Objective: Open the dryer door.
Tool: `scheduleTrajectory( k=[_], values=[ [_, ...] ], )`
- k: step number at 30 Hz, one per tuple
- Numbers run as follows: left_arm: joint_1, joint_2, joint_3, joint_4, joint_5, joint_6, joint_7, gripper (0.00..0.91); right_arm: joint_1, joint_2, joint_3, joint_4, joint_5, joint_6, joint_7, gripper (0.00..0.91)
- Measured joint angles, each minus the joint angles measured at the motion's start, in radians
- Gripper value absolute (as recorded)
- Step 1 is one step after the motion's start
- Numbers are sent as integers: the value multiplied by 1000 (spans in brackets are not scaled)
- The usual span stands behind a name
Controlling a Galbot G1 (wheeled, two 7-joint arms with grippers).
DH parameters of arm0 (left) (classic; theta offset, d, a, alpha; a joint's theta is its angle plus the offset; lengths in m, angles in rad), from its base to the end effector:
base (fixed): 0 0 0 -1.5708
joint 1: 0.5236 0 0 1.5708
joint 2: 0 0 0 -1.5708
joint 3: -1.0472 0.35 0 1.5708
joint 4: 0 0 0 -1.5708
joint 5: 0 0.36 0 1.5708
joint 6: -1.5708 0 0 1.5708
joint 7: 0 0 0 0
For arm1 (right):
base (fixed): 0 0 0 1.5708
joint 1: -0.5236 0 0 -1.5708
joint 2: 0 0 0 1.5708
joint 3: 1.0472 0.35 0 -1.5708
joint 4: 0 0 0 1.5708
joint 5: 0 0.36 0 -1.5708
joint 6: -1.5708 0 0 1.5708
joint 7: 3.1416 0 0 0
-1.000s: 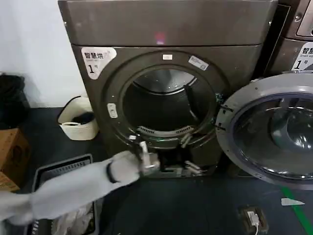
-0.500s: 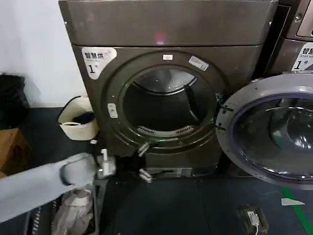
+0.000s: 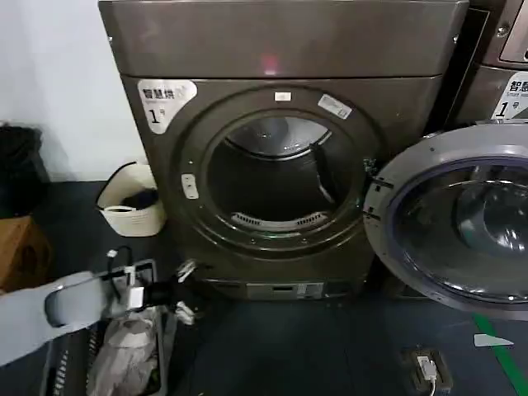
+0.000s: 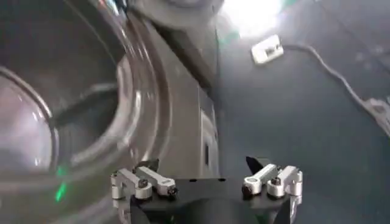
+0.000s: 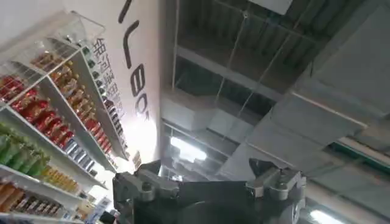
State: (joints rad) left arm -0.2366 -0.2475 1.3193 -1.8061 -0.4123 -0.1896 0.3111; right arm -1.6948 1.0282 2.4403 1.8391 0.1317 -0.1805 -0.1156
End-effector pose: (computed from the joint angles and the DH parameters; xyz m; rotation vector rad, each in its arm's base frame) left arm 0.3494 0.1754 -0.2012 -1.5120 -2.1811 -1.3040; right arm -0.1237 -0.4111 0.0316 1.8931 1.9956 -1.1810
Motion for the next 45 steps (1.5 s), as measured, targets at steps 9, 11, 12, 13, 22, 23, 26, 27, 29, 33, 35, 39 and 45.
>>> scheduleTrajectory(
  k=[9, 11, 12, 13, 22, 23, 26, 27, 29, 33, 35, 39, 45],
  values=[
    [-77, 53, 108, 48, 14, 13, 33, 907, -1, -3, -1, -10, -2, 6, -1, 907],
    [-81, 56, 125, 68, 11, -1, 35, 907, -1, -3, -4, -16, -6, 12, -1, 907],
    [-83, 60, 136, 82, 14, -8, 39, 907, -1, -4, -4, -19, -6, 13, -1, 907],
    [-85, 64, 144, 95, 18, -13, 43, 907, -1, -5, -4, -21, -7, 13, -1, 907],
    [-89, 103, 182, 173, 20, -18, 71, 907, 14, -5, -17, -22, -24, 18, 0, 907],
    [-89, 109, 182, 178, 24, -19, 76, 907, 14, -5, -18, -21, -24, 18, 0, 907],
    [-80, 129, 178, 199, 44, -30, 86, 907, 17, -7, -22, -23, -24, 18, 0, 907],
    [-70, 138, 166, 206, 50, -32, 91, 907, 17, -7, -24, -23, -24, 18, 0, 907],
    [-47, 154, 146, 216, 57, -32, 99, 907, 17, -8, -26, -23, -25, 18, 0, 907],
    [-12, 182, 114, 232, 71, -33, 111, 907, 21, -10, -27, -22, -27, 18, 0, 907],
    [-1, 192, 106, 240, 75, -31, 112, 907, 21, -10, -29, -25, -28, 20, 0, 907],
    [17, 213, 90, 242, 88, -31, 142, 907, 21, -9, -29, -26, -30, 21, 0, 907],
    [41, 224, 77, 267, 126, -44, 150, 907, 34, 2, -45, -22, -44, 29, 0, 907]
  ],
)
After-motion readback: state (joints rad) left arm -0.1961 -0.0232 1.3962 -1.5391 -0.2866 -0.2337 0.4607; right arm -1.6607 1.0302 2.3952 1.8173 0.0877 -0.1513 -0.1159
